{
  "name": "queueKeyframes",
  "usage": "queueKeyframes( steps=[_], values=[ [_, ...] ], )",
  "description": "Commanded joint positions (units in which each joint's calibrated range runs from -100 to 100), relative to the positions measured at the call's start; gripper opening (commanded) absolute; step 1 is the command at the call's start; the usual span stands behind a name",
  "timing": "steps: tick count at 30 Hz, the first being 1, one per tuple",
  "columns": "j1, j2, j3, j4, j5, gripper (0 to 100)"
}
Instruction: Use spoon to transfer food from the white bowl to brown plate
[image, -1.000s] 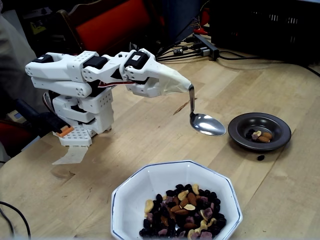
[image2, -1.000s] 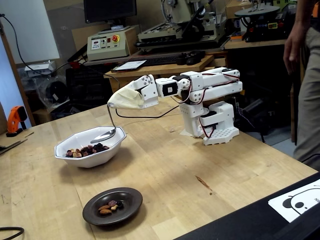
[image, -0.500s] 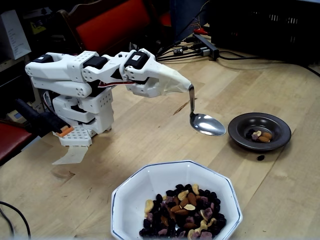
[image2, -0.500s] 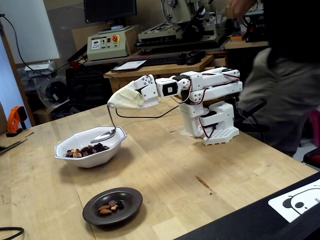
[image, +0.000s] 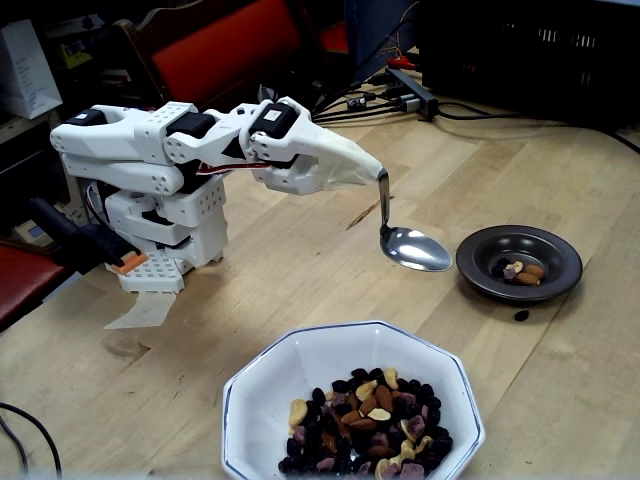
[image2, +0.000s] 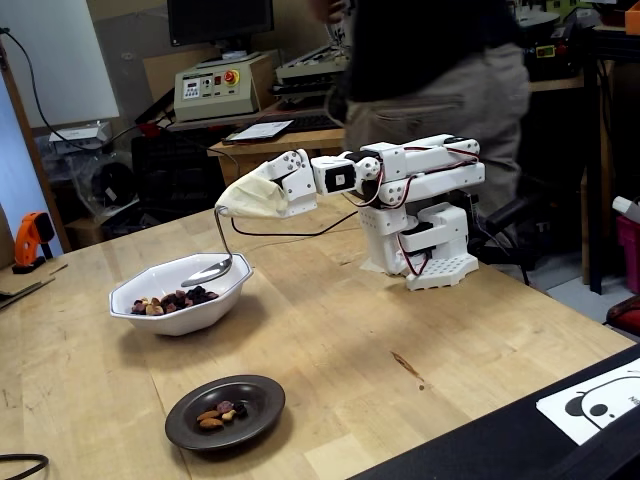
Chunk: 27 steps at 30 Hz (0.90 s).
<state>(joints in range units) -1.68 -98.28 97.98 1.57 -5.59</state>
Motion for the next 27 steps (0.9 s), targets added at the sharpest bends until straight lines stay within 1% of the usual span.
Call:
queueKeyframes(
  steps=[1,7,14,20,23,27],
  values=[
    [-0.2,-0.2,-0.2,-1.3,0.0,4],
    [-0.2,-0.4,-0.8,-1.4,0.0,4],
    [-0.2,-0.1,-9.7,-1.3,0.0,4],
    [-0.2,0.1,-13.4,-1.3,0.0,4],
    [-0.2,2.7,-15.2,-1.3,0.0,4],
    [-0.2,9.7,-24.1,-1.3,0.0,4]
  ],
)
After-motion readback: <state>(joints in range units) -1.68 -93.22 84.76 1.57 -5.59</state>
